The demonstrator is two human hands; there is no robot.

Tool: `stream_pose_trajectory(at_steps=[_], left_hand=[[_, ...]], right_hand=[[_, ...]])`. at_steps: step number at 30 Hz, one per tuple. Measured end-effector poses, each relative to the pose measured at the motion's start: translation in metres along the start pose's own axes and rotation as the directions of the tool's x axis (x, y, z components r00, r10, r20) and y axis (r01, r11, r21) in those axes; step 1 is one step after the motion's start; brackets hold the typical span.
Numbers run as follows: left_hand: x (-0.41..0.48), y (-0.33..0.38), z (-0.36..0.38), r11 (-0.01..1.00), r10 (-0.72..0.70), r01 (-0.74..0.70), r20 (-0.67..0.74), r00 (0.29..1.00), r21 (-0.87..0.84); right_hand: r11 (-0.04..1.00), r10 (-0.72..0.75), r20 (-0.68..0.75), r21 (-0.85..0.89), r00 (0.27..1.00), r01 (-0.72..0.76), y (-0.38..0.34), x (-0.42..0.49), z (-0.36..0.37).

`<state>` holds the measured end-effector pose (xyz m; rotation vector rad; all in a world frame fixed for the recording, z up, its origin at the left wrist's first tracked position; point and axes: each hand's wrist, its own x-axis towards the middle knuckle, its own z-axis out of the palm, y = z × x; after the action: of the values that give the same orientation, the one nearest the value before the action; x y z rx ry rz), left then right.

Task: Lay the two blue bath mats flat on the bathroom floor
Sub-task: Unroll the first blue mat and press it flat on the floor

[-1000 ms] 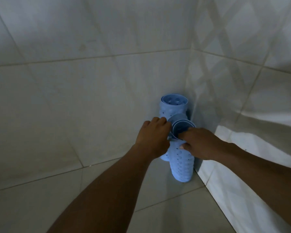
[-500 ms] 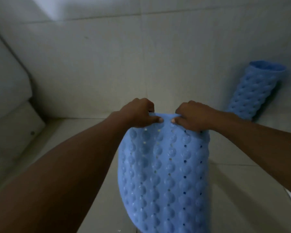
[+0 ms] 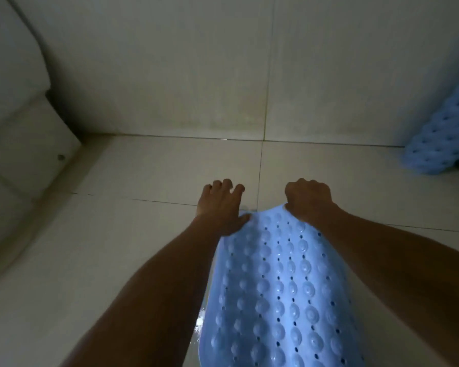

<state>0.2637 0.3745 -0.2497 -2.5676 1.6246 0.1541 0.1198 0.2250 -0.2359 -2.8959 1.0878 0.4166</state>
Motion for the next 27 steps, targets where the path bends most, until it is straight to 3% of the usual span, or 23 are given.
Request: stream_pose_trajectory(at_steps=[2,4,6,8,10,12,14,16,18,20,23,27], left_hand=[[-0.01,0.01,0.03,0.997,0.054,-0.052,0.033,0.998,-0.052],[-0.026,0.032,0.061,0.988,0.115,-0.094,0.173,0.978,-0.124],[-0.038,0.051,0.086,0.975,0.125,-0.047,0.359,0.925,-0.219],[-0.044,0.056,0.106,0.973,0.116,-0.015,0.429,0.896,-0.232],[-0.046,0.048,0.115,0.983,0.114,-0.047,0.392,0.913,-0.177],[-0.045,0.032,0.119,0.99,0.091,-0.046,0.361,0.928,-0.133],[-0.045,0.015,0.118,0.995,0.053,-0.019,0.364,0.93,-0.098],[-0.047,0.002,0.114,0.998,0.016,0.005,0.372,0.928,-0.057],[-0.051,-0.001,0.107,0.998,-0.03,0.046,0.359,0.933,-0.035],[-0.054,0.008,0.101,0.995,-0.057,0.08,0.33,0.942,-0.058],[-0.056,0.036,0.097,0.981,-0.025,0.09,0.346,0.938,-0.173],[-0.059,0.063,0.109,0.952,-0.056,0.18,0.433,0.9,-0.25]], right_hand=[[0.999,0.052,-0.004,0.011,0.999,-0.052,0.01,0.014,0.013],[0.989,0.13,-0.001,0.074,0.992,-0.129,0.021,0.022,0.028],[0.962,0.226,-0.07,0.174,0.972,-0.211,0.029,0.022,0.044],[0.892,0.383,-0.171,0.322,0.908,-0.316,0.034,0.011,0.061],[0.718,0.605,-0.078,0.483,0.792,-0.501,0.036,-0.007,0.072],[0.479,0.728,0.173,0.564,0.663,-0.673,0.035,-0.023,0.082],[0.409,0.686,0.336,0.555,0.645,-0.724,0.029,-0.039,0.087],[0.492,0.576,0.372,0.553,0.728,-0.673,0.021,-0.046,0.085],[0.511,0.512,0.371,0.594,0.775,-0.622,0.014,-0.045,0.081],[0.396,0.442,0.418,0.702,0.793,-0.591,0.009,-0.043,0.073],[0.16,0.217,0.502,0.827,0.837,-0.538,0.009,-0.046,0.065],[0.121,0.119,0.504,0.848,0.855,-0.516,0.017,-0.054,0.063]])
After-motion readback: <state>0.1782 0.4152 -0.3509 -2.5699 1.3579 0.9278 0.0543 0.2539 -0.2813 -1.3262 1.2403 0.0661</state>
